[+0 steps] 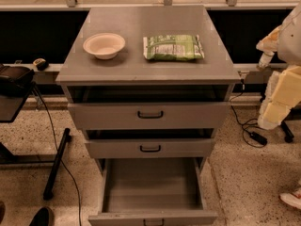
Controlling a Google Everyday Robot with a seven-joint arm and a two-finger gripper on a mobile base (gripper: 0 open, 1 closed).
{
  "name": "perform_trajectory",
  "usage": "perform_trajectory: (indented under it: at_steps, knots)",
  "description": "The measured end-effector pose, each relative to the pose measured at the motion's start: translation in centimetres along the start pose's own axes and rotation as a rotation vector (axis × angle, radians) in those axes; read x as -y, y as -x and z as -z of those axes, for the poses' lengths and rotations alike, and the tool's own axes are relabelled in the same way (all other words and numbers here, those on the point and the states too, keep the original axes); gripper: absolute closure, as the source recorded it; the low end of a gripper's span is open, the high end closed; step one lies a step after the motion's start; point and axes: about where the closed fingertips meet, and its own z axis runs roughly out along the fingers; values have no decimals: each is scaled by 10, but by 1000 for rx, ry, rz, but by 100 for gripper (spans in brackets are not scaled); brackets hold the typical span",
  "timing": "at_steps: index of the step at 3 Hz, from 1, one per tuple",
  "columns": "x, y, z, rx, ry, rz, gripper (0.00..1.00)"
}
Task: Close bottom drawer
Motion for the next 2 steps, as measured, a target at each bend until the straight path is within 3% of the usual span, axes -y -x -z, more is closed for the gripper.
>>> perform_trajectory:
  at_steps: [1,2]
  knots:
    - [0,0,0,0,0,0,0]
    - [-9,-1,-30,72,44,-4,0]
